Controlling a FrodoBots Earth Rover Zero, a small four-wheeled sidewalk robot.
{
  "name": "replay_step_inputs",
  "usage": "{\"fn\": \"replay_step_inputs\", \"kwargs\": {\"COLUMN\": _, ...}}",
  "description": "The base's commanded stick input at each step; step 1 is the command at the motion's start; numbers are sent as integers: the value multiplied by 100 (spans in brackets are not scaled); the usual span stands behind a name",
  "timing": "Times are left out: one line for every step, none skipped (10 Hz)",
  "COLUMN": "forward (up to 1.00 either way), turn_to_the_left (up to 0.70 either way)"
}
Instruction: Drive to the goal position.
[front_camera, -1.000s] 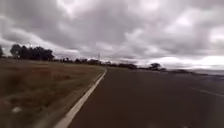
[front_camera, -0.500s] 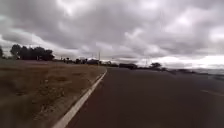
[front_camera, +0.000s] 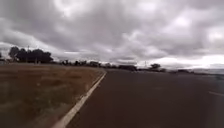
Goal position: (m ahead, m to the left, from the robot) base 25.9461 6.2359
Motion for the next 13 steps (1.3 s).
{"fn": "replay_step_inputs", "kwargs": {"forward": 85, "turn_to_the_left": -27}}
{"fn": "replay_step_inputs", "kwargs": {"forward": 85, "turn_to_the_left": -1}}
{"fn": "replay_step_inputs", "kwargs": {"forward": 85, "turn_to_the_left": -13}}
{"fn": "replay_step_inputs", "kwargs": {"forward": 85, "turn_to_the_left": -8}}
{"fn": "replay_step_inputs", "kwargs": {"forward": 85, "turn_to_the_left": 0}}
{"fn": "replay_step_inputs", "kwargs": {"forward": 85, "turn_to_the_left": 0}}
{"fn": "replay_step_inputs", "kwargs": {"forward": 85, "turn_to_the_left": 0}}
{"fn": "replay_step_inputs", "kwargs": {"forward": 85, "turn_to_the_left": 0}}
{"fn": "replay_step_inputs", "kwargs": {"forward": 85, "turn_to_the_left": -9}}
{"fn": "replay_step_inputs", "kwargs": {"forward": 85, "turn_to_the_left": -25}}
{"fn": "replay_step_inputs", "kwargs": {"forward": 85, "turn_to_the_left": -2}}
{"fn": "replay_step_inputs", "kwargs": {"forward": 85, "turn_to_the_left": -17}}
{"fn": "replay_step_inputs", "kwargs": {"forward": 85, "turn_to_the_left": -22}}
